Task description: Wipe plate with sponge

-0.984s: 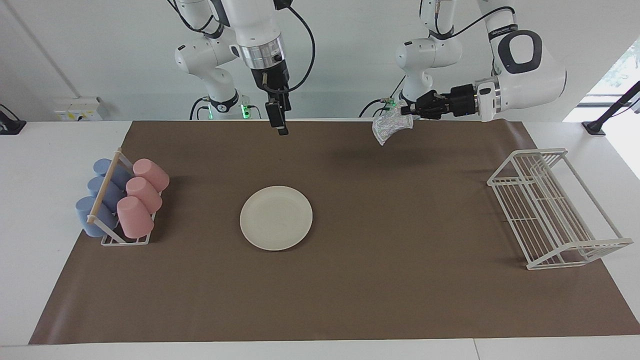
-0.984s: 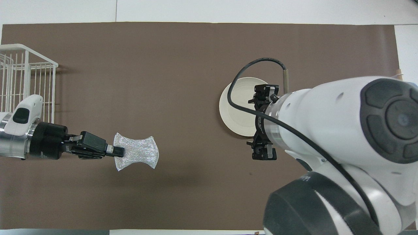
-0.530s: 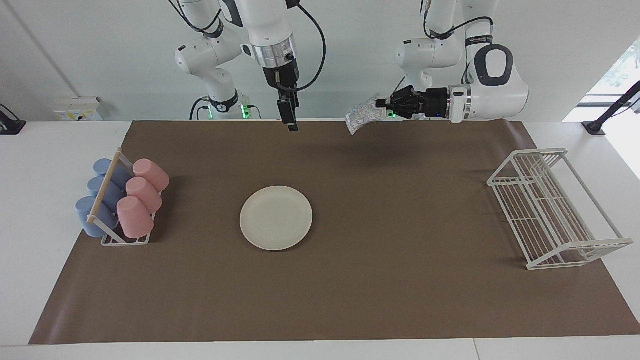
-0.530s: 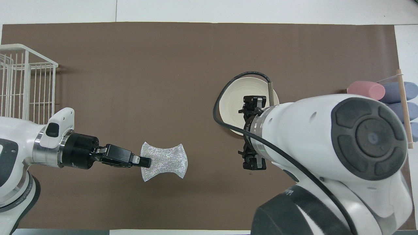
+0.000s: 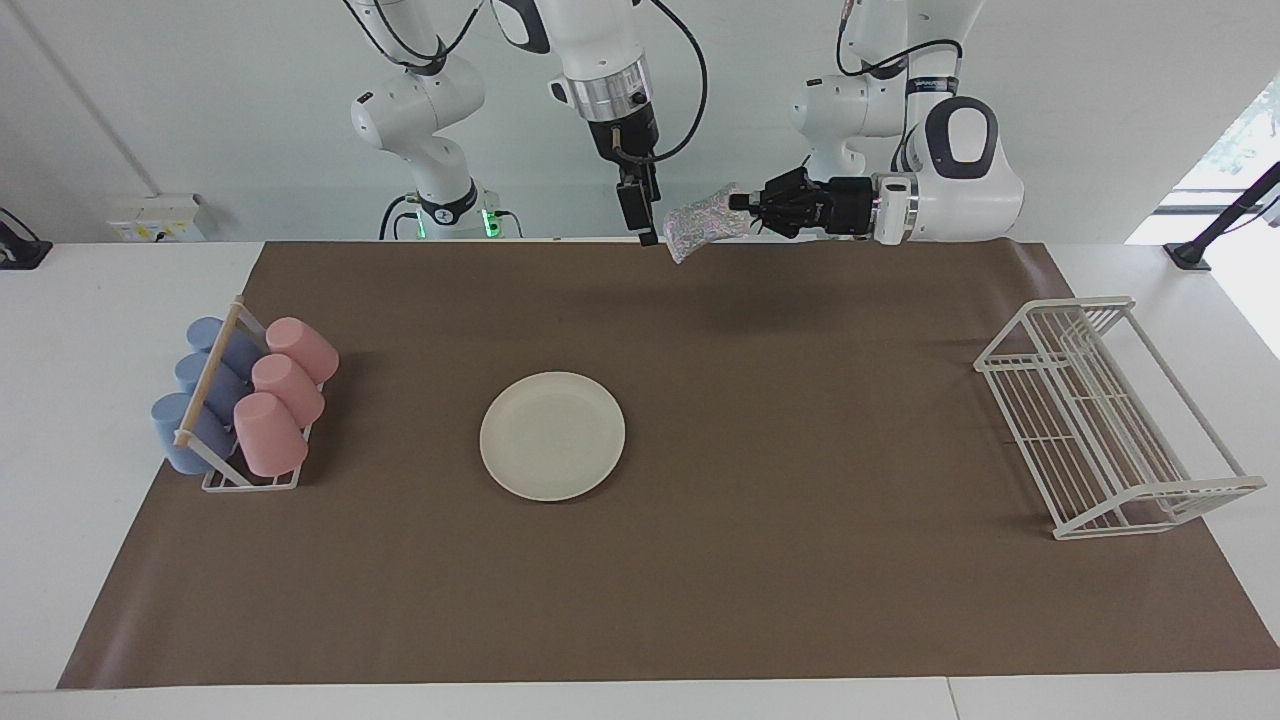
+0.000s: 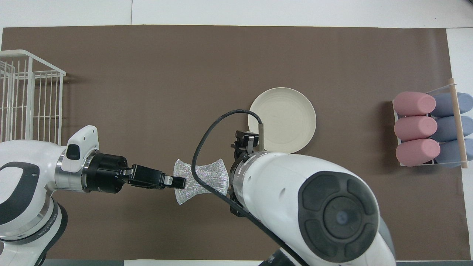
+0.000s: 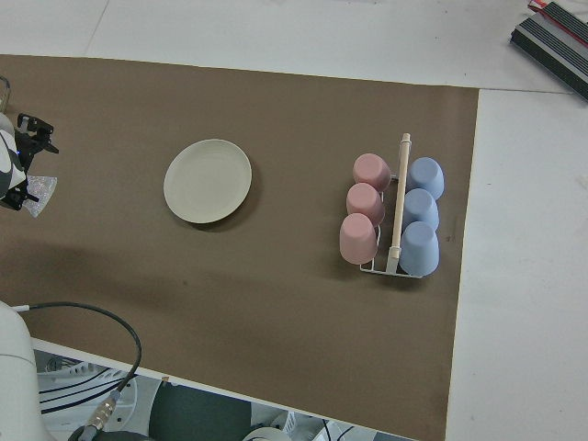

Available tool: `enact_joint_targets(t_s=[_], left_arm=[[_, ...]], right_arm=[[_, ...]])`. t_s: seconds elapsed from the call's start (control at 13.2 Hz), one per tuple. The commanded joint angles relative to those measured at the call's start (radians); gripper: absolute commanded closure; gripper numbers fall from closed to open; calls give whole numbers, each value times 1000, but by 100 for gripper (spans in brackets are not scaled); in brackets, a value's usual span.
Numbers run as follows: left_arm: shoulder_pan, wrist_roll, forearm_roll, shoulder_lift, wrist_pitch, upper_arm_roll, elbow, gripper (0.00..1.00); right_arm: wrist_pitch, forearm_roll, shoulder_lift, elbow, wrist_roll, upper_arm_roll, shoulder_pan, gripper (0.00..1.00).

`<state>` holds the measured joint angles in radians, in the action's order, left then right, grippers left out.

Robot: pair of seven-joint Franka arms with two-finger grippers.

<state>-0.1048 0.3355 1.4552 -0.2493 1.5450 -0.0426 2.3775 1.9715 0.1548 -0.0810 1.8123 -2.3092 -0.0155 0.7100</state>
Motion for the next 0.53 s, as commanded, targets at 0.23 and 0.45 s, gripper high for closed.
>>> enact_joint_targets(t_s=[0.23, 0.45], left_arm=[[-23, 19, 31, -15, 15, 13, 22, 100], [-24, 19, 30, -15, 17, 15, 23, 100]], right_arm=[[147, 80, -17, 73, -16, 0, 39, 0], [159, 83, -19, 90, -24, 0, 40, 7]])
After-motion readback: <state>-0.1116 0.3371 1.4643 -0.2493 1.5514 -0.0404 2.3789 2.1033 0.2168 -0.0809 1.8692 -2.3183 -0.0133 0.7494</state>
